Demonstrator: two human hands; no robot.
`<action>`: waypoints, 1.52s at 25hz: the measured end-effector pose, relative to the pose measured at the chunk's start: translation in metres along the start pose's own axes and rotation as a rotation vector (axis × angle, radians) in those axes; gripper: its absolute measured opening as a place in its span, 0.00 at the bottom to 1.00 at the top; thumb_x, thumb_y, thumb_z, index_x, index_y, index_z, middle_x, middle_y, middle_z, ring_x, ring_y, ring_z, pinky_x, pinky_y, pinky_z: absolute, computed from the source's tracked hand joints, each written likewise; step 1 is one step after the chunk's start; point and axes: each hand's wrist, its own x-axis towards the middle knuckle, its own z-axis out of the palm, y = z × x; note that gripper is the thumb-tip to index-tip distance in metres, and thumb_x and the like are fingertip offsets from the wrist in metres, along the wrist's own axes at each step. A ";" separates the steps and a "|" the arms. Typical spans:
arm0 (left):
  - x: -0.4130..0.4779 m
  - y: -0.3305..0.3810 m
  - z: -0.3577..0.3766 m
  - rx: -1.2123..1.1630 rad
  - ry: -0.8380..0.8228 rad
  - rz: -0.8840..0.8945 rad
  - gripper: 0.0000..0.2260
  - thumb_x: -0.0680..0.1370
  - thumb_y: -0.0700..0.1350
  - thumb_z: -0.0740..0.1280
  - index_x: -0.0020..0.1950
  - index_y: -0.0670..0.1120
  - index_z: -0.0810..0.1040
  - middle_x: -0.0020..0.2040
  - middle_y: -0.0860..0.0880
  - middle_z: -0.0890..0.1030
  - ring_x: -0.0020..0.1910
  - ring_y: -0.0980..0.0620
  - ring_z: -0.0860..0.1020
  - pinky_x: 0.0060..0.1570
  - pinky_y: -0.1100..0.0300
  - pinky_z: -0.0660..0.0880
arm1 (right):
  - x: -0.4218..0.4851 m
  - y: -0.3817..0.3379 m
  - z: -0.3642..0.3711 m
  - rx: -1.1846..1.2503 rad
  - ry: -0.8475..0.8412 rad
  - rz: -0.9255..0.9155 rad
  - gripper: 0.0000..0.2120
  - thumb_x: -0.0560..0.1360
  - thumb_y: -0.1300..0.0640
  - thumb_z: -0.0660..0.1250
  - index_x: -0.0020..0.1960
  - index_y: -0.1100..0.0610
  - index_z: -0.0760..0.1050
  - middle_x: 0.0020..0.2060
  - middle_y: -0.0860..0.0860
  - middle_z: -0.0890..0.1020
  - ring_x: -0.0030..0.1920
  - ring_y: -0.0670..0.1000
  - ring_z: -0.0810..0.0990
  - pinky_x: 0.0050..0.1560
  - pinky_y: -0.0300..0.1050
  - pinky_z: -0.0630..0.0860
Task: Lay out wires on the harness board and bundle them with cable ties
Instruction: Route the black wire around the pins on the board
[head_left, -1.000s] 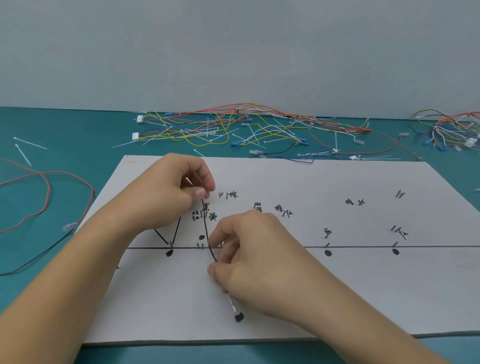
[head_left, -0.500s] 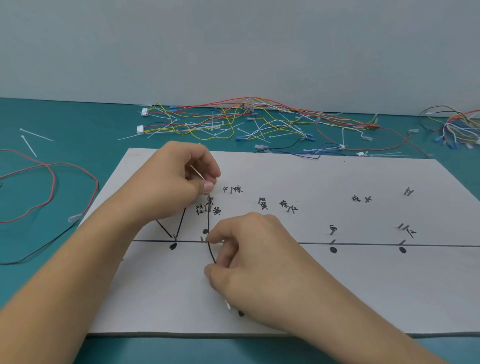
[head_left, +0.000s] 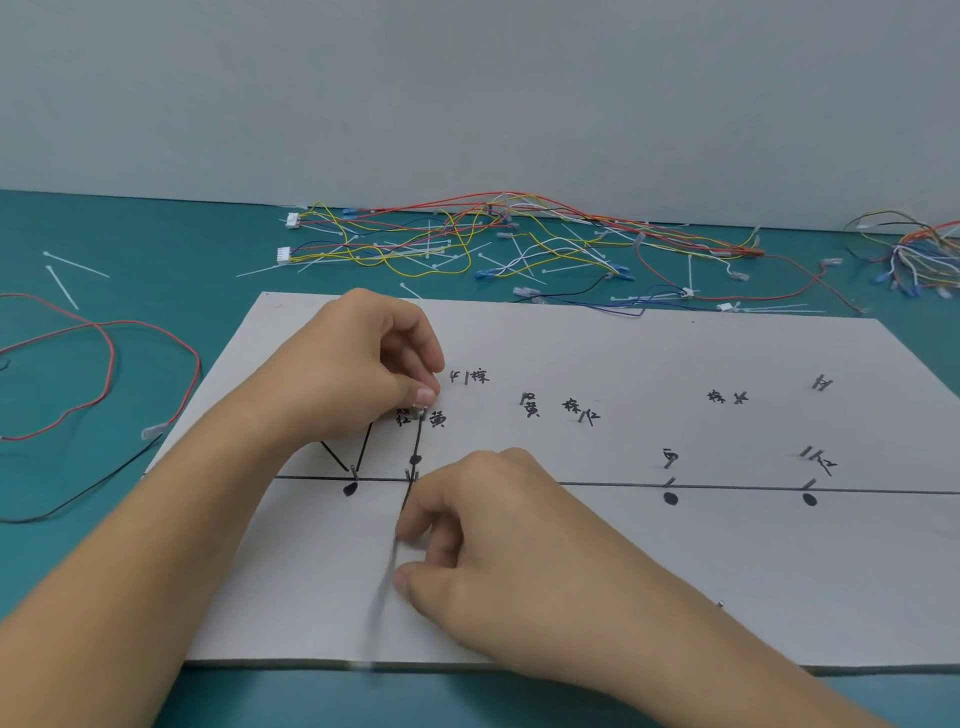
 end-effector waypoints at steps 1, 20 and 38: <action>0.000 0.000 -0.001 0.002 -0.005 -0.001 0.12 0.72 0.33 0.77 0.43 0.50 0.83 0.36 0.55 0.87 0.36 0.57 0.86 0.45 0.59 0.79 | -0.001 -0.001 0.000 0.000 -0.012 -0.012 0.09 0.73 0.48 0.70 0.53 0.47 0.78 0.39 0.43 0.81 0.37 0.40 0.79 0.34 0.33 0.72; -0.007 0.003 -0.010 0.146 -0.075 0.074 0.14 0.72 0.34 0.74 0.44 0.54 0.83 0.41 0.59 0.86 0.41 0.60 0.84 0.46 0.57 0.80 | 0.002 -0.001 -0.001 -0.020 0.094 -0.185 0.05 0.74 0.49 0.66 0.47 0.48 0.79 0.39 0.42 0.79 0.42 0.43 0.77 0.45 0.46 0.79; -0.015 -0.016 -0.054 0.372 0.029 -0.459 0.09 0.68 0.44 0.82 0.41 0.50 0.83 0.41 0.47 0.85 0.41 0.43 0.83 0.49 0.48 0.81 | 0.014 0.020 -0.053 -0.232 0.086 0.259 0.07 0.74 0.52 0.66 0.38 0.52 0.74 0.41 0.47 0.77 0.37 0.50 0.78 0.31 0.44 0.72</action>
